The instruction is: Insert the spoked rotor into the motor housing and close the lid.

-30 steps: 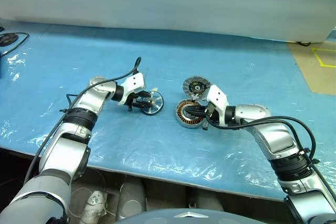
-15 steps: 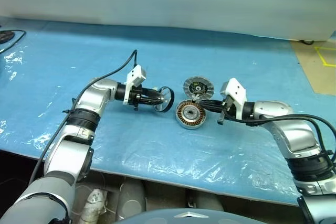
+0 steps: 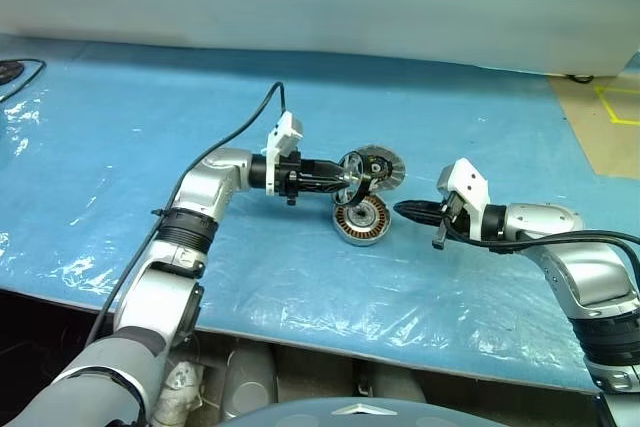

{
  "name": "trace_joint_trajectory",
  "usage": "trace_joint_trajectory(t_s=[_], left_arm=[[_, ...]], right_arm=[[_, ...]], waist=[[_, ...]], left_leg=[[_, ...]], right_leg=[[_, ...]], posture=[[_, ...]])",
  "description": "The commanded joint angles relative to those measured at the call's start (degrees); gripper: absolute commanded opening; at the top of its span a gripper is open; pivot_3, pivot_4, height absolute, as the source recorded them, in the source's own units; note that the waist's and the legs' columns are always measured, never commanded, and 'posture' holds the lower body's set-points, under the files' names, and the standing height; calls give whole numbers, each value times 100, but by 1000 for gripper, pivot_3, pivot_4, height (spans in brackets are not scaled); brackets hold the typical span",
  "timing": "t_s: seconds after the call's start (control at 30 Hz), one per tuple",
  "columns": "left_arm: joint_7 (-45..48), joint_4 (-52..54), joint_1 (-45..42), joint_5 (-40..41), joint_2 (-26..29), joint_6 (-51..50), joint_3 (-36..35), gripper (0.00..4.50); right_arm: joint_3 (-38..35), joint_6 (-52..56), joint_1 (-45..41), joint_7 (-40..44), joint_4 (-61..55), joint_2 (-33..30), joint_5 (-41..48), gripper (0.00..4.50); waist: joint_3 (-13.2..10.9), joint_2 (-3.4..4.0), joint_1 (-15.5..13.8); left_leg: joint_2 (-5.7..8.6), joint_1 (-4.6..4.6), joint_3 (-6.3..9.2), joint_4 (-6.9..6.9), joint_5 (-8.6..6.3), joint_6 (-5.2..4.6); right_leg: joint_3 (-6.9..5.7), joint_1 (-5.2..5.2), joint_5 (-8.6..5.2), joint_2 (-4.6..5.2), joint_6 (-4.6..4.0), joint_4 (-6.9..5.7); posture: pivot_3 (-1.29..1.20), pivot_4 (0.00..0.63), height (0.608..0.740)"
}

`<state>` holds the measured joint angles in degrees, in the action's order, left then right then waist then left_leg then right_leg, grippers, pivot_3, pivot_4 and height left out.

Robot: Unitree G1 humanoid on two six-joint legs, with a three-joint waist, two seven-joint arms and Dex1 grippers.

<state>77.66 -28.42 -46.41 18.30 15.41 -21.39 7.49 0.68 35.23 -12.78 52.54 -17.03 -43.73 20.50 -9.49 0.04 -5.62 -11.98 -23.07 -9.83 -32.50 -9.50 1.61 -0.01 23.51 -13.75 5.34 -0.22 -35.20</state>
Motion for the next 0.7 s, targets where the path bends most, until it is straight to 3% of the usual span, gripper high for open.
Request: trace_joint_trajectory(t_s=[0.03,0.7], left_arm=[[-66,56,5,-124,-17,195,125,1764],[-174,-234,292,-445,-68,576,413,1764]], right_arm=[[-163,-16,-27,-32,-262,-28,122,0],[-134,52,89,20,-298,-140,131,0]], waist=[[0,0,0],[0,0,-1]], left_leg=[[-1,0,0,0,0,0],[-2,2,0,-14,-2,-4]], right_leg=[[0,0,0,0,0,0],[1,-1,0,0,0,-16]], posture=[[0,150,740],[0,150,740]])
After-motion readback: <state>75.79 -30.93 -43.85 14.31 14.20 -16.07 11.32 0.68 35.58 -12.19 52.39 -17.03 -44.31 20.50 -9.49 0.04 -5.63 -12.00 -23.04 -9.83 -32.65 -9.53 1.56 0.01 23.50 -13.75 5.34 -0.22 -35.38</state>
